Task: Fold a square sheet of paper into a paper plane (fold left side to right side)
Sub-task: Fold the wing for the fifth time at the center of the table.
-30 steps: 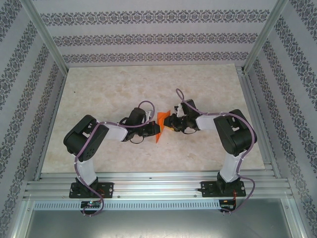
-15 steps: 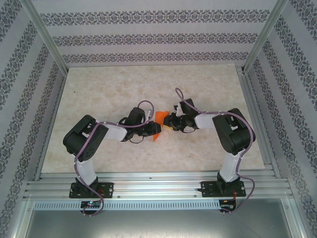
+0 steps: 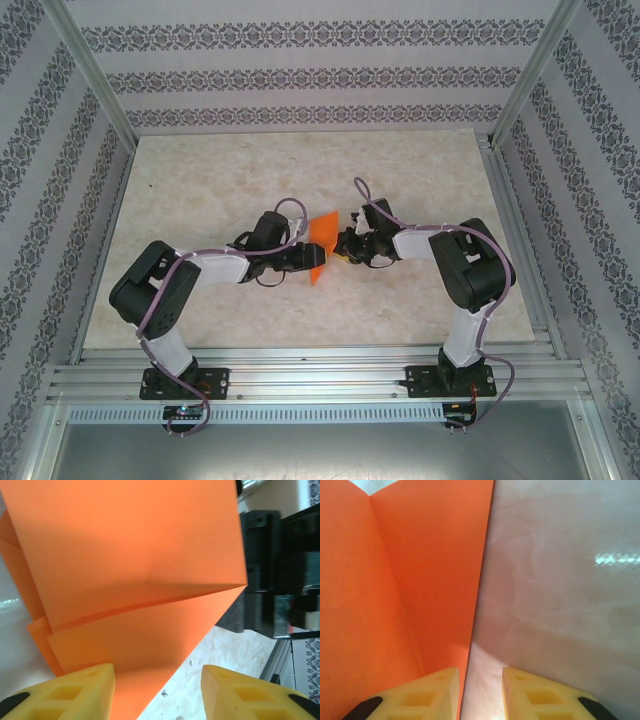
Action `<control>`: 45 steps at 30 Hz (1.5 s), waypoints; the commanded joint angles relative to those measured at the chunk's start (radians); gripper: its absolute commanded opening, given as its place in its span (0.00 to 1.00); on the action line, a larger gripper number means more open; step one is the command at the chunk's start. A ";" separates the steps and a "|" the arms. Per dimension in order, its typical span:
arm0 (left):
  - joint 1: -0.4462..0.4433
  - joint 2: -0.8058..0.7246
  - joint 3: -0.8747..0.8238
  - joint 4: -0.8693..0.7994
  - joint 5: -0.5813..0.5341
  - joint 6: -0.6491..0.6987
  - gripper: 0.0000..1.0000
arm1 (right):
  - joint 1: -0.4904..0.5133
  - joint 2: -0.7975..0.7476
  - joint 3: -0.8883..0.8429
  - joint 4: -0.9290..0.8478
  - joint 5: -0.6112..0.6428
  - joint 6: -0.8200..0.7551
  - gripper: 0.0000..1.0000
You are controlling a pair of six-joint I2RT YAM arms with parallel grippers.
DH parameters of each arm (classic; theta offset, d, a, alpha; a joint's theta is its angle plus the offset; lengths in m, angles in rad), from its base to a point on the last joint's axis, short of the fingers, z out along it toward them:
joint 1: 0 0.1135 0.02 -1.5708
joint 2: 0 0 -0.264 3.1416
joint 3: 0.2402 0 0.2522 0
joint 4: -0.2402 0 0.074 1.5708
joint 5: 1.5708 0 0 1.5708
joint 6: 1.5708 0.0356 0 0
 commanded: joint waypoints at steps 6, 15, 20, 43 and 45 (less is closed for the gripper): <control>0.084 -0.045 0.060 -0.107 -0.016 0.090 0.34 | 0.010 0.025 0.012 0.002 0.045 -0.014 0.29; 0.087 0.060 0.107 -0.067 0.099 0.118 0.24 | 0.011 0.021 0.015 -0.010 0.047 -0.017 0.29; 0.087 0.119 0.143 -0.087 0.103 0.138 0.22 | 0.009 0.006 0.012 -0.026 0.048 -0.024 0.29; 0.088 0.256 0.213 -0.140 0.027 0.160 0.15 | 0.015 -0.102 -0.012 -0.026 -0.028 0.011 0.19; 0.088 0.257 0.210 -0.139 0.024 0.160 0.15 | 0.018 -0.095 -0.011 -0.008 -0.036 0.022 0.17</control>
